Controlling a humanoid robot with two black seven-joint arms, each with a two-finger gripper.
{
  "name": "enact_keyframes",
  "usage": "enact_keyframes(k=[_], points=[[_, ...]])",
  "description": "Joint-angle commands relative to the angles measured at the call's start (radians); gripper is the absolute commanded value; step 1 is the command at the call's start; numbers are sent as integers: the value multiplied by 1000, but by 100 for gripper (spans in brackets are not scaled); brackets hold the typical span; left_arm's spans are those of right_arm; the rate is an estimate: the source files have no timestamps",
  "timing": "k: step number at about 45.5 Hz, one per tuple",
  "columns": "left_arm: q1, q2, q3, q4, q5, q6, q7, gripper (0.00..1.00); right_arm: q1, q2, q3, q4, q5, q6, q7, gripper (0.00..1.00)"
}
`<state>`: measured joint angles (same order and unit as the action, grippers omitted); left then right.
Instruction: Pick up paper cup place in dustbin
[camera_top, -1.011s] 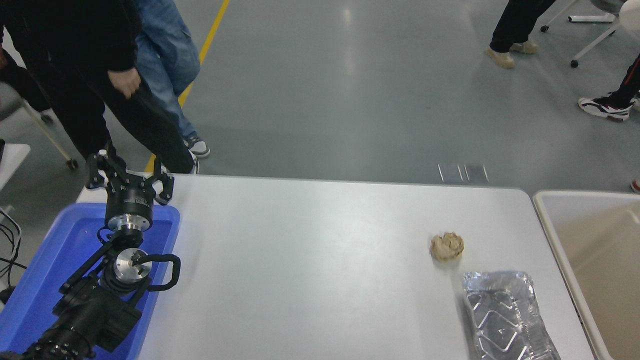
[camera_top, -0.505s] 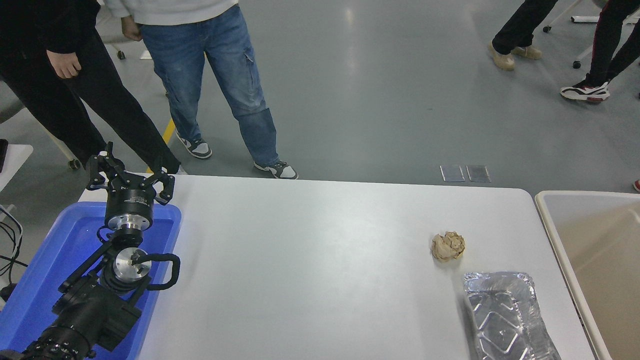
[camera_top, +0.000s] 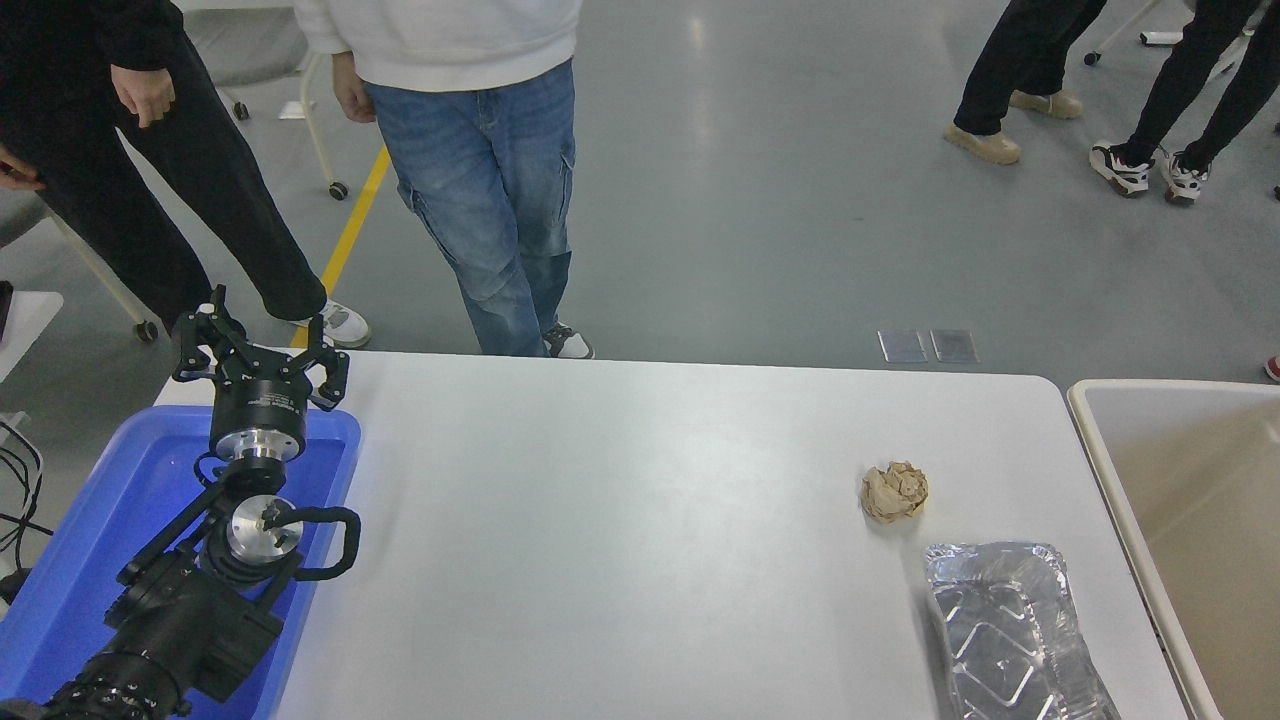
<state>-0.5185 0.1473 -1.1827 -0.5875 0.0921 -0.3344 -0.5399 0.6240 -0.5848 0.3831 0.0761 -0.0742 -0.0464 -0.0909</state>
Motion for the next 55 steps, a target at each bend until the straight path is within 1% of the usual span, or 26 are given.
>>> enact_keyframes(k=[1,10,11,13,14,15,16,17,18,30,44,46,55], points=[[0,0,0,0,0,0,0,99,-92,69,13,-12,2,26,26,0],[0,0,0,0,0,0,0,99,-96,85,3,-12,1,28,28,0],[0,0,0,0,0,0,-2,99,-98,86,3,-12,1,27,28,4],[0,0,0,0,0,0,0,99,-102,88,3,-12,1,27,31,35],[0,0,0,0,0,0,0,99,-104,88,5,-12,1,28,31,46],[0,0,0,0,0,0,0,99,-107,88,5,-12,1,28,33,56],[0,0,0,0,0,0,0,99,-110,88,5,-12,1,28,33,71],[0,0,0,0,0,0,-2,99,-112,86,5,-10,1,28,33,97],[0,0,0,0,0,0,0,99,-112,86,5,-9,1,30,34,100],[0,0,0,0,0,0,0,99,-109,54,2,1,-1,34,34,100],[0,0,0,0,0,0,0,99,-43,14,-12,36,-19,123,34,100],[0,0,0,0,0,0,0,99,-38,-18,-39,91,-19,123,34,100],[0,0,0,0,0,0,0,99,23,-274,-122,503,-19,109,36,100]])
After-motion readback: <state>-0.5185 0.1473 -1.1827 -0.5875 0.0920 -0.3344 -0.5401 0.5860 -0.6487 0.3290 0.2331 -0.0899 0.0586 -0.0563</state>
